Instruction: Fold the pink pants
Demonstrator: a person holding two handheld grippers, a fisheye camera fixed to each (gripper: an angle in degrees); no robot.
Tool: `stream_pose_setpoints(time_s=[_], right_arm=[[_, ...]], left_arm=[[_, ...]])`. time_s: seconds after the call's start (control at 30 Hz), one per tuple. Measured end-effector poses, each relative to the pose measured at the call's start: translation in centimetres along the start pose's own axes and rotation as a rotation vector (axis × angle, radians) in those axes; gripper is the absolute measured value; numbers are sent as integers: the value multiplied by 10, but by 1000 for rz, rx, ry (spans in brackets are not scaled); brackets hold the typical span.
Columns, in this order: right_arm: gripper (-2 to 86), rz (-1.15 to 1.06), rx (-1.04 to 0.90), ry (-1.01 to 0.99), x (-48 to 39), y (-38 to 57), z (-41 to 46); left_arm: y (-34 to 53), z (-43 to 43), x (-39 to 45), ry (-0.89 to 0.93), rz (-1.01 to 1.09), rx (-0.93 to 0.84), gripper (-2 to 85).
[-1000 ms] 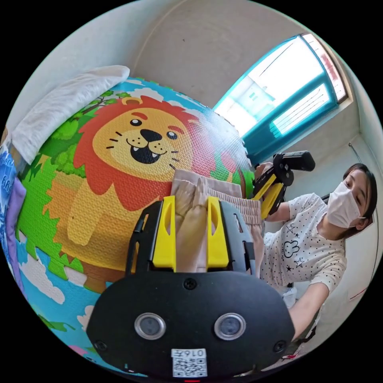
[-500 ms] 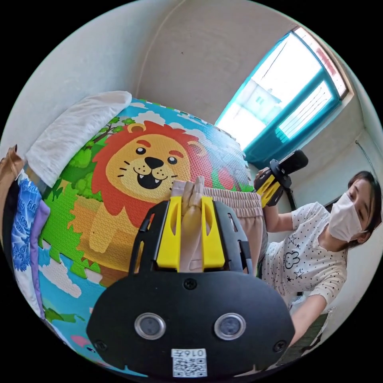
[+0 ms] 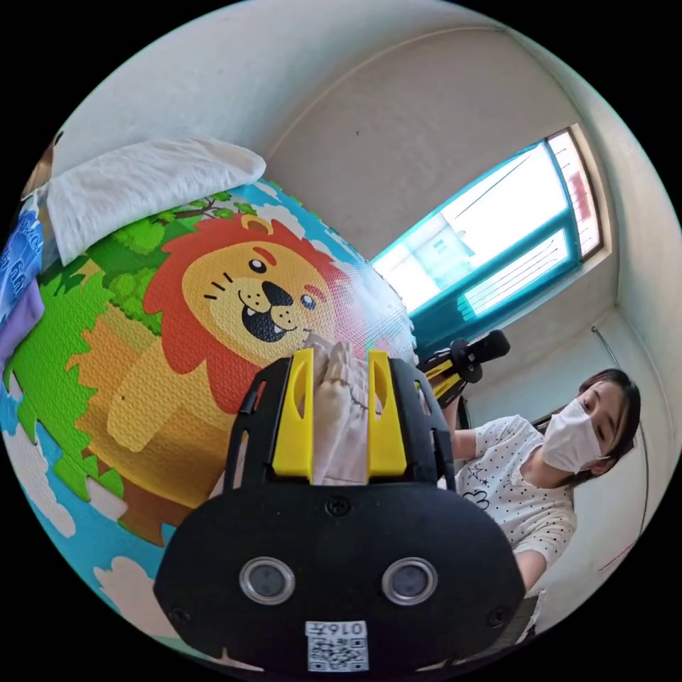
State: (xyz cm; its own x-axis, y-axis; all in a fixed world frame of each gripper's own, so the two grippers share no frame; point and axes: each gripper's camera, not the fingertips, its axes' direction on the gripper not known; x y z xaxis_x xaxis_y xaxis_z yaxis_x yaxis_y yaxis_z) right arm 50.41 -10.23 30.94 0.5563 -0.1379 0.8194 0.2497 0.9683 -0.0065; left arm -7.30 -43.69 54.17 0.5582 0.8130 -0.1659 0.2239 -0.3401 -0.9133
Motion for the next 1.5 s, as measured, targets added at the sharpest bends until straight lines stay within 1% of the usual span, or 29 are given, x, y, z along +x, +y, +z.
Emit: stream_pose_setpoints(time_s=[0.03,0.1,0.17,0.2,0.23,0.27,0.3,0.33,0.37,0.4,0.43,0.47,0.5,0.57,0.63,0.7,0.73,0.77,0.83,0.9,0.97,1.03,1.1,1.17,1.2,1.27,1.3,1.4,1.5], right_arm=[[69,-18,-30,6,-3,0,3],[71,-45,-41,-6,-7,2,4],[70,-11,20,4,-6,3,-5],[69,14,50,15,-5,3,-10],[62,50,134,34,-7,3,-22],[51,79,247,55,-11,3,-36],[42,85,301,60,-15,2,-41],[23,71,365,63,-26,-4,-45],[16,29,370,78,-42,-16,-41],[12,1,347,95,-52,-25,-36],[8,-47,273,157,-70,-43,-20],[3,-75,175,260,-85,-63,2],[2,-83,118,313,-91,-72,14],[-2,-91,-128,433,-97,-101,64],[-4,-63,-181,432,-90,-112,84],[-4,22,-153,366,-75,-121,84],[-4,125,-127,390,-60,-124,83],[-3,225,-160,512,-43,-126,90],[-2,229,-297,605,-31,-126,108],[0,214,-166,558,-43,-131,85],[8,146,47,481,-64,-144,51],[26,108,88,393,-66,-161,43],[66,113,62,324,-54,-180,49],[110,120,-54,246,-31,-202,76],[113,125,-90,235,-25,-206,85],[114,142,-244,204,-6,-213,124],[112,146,-267,200,-2,-214,131],[80,176,-233,132,9,-218,131],[56,167,-137,58,8,-230,104]], left_arm=[[5,-5,2,25,3,18,105],[35,-33,16,88,14,154,100],[65,-53,34,68,20,204,95],[89,-61,51,-7,30,187,93],[103,-62,60,-59,32,166,93],[133,-61,78,-177,31,107,92],[166,-56,96,-294,14,32,92],[184,-52,104,-348,3,0,92],[221,-44,123,-436,-5,-33,92],[257,-36,142,-479,-2,-37,91],[274,-32,151,-492,-7,-35,91],[308,-24,168,-502,-20,-27,91],[340,-16,183,-499,-39,-5,91],[381,-4,202,-484,-59,35,91],[415,8,219,-509,-63,58,91],[453,26,230,-594,-97,78,87],[460,32,230,-604,-97,65,85],[473,41,233,-619,-94,62,81],[492,46,244,-650,-89,117,79],[512,52,257,-695,-93,145,80],[526,57,267,-712,-99,180,83],[542,62,277,-725,-108,230,84],[565,71,289,-744,-113,277,84],[581,79,296,-774,-126,287,84],[592,83,300,-793,-137,291,84],[607,90,303,-804,-144,291,84],[617,93,305,-800,-148,292,84],[638,99,310,-792,-146,293,82],[654,102,317,-801,-131,311,81]])
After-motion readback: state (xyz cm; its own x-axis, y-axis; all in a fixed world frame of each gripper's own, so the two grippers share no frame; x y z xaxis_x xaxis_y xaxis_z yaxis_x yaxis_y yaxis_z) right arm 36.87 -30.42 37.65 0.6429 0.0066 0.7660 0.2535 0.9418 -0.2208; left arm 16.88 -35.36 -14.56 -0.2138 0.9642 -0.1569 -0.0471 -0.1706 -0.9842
